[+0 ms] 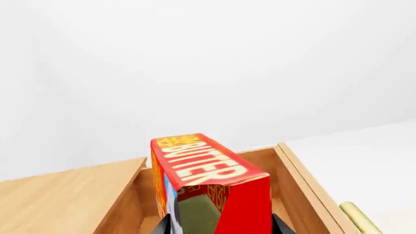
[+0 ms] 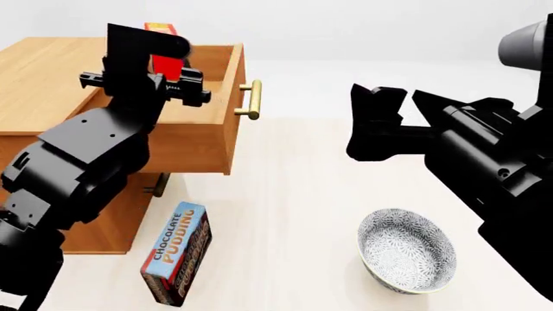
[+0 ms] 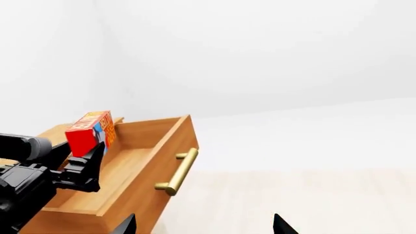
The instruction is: Put the butter at the back in the top drawer of the cabinet and close it.
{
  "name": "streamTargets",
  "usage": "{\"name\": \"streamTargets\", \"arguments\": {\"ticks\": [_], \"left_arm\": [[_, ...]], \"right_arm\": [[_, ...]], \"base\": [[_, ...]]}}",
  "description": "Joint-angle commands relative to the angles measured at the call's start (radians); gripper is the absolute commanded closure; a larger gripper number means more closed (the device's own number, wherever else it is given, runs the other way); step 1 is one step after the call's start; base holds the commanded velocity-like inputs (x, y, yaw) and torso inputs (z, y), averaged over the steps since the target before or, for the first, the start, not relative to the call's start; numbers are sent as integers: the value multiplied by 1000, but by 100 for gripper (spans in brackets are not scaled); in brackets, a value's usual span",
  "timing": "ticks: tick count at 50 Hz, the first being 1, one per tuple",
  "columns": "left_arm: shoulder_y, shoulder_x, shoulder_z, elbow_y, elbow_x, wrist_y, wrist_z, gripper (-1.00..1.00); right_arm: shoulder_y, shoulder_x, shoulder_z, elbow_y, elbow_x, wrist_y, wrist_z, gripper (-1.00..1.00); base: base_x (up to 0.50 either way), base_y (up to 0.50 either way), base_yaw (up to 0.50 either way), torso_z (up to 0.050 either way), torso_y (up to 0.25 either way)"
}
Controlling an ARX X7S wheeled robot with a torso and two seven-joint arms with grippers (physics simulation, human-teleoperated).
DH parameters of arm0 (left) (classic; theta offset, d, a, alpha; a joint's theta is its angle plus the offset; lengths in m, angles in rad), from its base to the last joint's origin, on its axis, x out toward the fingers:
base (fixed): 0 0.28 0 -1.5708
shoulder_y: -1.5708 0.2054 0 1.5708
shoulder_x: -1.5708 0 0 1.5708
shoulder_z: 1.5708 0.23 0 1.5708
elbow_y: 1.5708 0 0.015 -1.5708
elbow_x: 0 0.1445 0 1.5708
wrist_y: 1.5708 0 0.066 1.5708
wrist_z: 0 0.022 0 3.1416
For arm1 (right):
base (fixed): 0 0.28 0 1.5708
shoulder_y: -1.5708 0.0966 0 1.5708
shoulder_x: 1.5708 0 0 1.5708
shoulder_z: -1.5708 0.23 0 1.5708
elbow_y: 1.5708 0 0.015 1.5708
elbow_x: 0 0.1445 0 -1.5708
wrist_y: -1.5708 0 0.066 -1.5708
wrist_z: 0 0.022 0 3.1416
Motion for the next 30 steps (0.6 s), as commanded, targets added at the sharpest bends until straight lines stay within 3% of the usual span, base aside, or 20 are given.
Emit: {"name": "streamTargets", "arguments": {"ticks": [1, 30], "left_arm": [[-16, 31, -58, -71, -7, 33, 14, 100], [-27, 65, -65, -129, 0, 63, 24, 100]], "right_arm": [[-1, 0, -4, 3, -1, 2, 1, -100], [-14, 7, -7, 3, -6, 4, -10, -100]], "base": [[0, 0, 0, 0, 0], [0, 0, 0, 0, 2]]}}
